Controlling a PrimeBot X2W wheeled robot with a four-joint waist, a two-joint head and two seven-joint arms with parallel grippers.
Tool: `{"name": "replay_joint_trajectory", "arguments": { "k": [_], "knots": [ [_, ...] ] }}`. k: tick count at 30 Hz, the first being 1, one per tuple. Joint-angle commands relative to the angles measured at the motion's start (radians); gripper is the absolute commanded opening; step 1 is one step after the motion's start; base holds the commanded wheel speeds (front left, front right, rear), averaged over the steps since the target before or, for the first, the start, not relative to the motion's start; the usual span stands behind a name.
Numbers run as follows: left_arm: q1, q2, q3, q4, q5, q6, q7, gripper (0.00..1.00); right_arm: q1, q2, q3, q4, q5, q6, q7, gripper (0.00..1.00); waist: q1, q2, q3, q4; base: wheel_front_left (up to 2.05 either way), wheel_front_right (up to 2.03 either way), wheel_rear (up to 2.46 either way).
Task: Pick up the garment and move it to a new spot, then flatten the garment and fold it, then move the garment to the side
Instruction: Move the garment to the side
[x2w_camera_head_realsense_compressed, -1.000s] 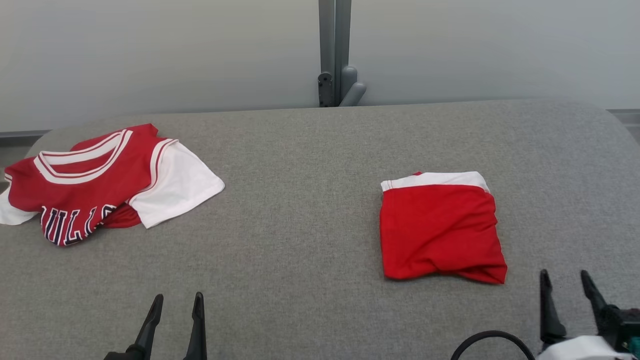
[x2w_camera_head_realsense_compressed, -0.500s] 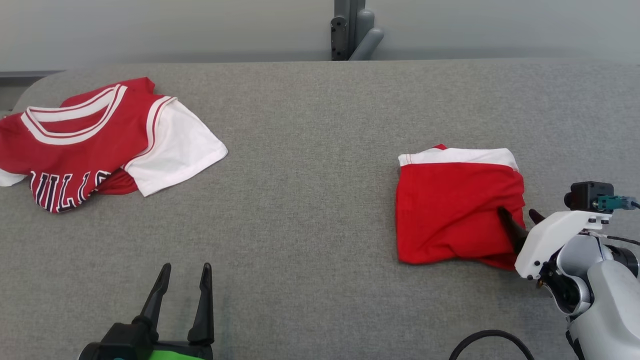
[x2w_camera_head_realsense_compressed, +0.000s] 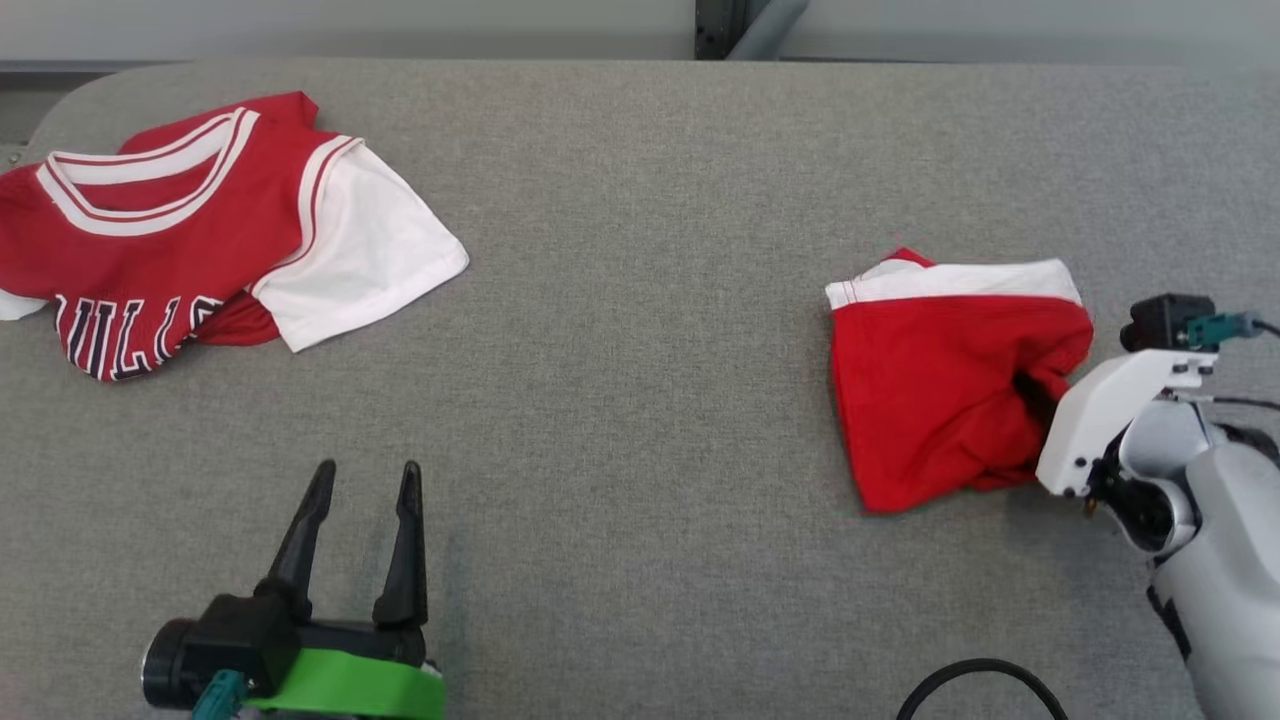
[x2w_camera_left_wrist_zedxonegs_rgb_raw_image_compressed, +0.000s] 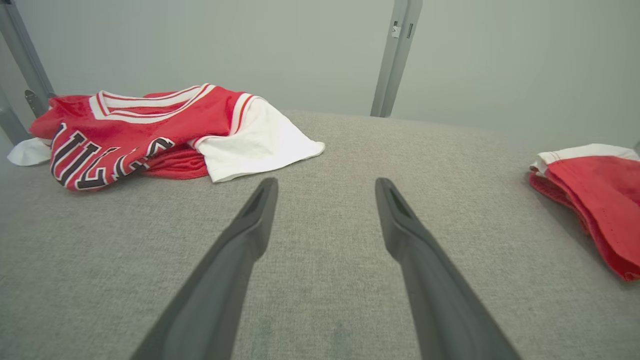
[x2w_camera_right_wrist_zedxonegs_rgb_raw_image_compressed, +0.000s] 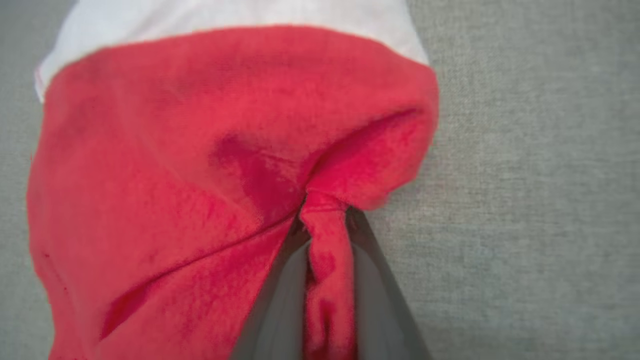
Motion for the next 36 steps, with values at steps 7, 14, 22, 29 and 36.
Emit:
{"name": "replay_joint_trajectory", "arguments": {
  "k": [7, 14, 22, 29, 36],
  "knots": [
    [-0.111, 0.023, -0.016, -0.054, 0.026, -0.004, 0.001, 1.0, -0.16, -0.111, -0.01, -0.028, -0.036, -0.001, 0.037, 0.0, 0.0, 0.0114, 0.188, -0.116, 0.0, 0.0, 0.0],
    [-0.197, 0.066, -0.049, -0.067, 0.025, -0.004, 0.001, 1.0, -0.276, -0.252, -0.116, 0.023, -0.122, -0.001, 0.079, 0.0, 0.0, 0.0114, 0.291, -0.145, 0.0, 0.0, 0.0],
    [-0.189, 0.091, -0.039, -0.065, 0.015, -0.004, 0.001, 1.0, -0.311, -0.332, -0.186, 0.071, -0.234, -0.001, 0.054, 0.0, 0.0, 0.0114, 0.308, -0.131, 0.0, 0.0, 0.0],
    [-0.187, 0.084, -0.036, -0.063, 0.015, -0.004, 0.0, 1.0, -0.351, -0.355, -0.193, 0.1, -0.323, -0.001, -0.016, 0.0, 0.0, 0.0114, 0.302, -0.12, 0.0, 0.0, 0.0],
    [-0.16, 0.063, -0.027, -0.051, 0.013, -0.004, 0.0, 1.0, -0.367, -0.342, -0.209, 0.172, -0.408, -0.001, -0.051, 1.0, 0.0, 0.0114, 0.267, -0.127, 0.0, 0.0, 0.0]
  ]
}}
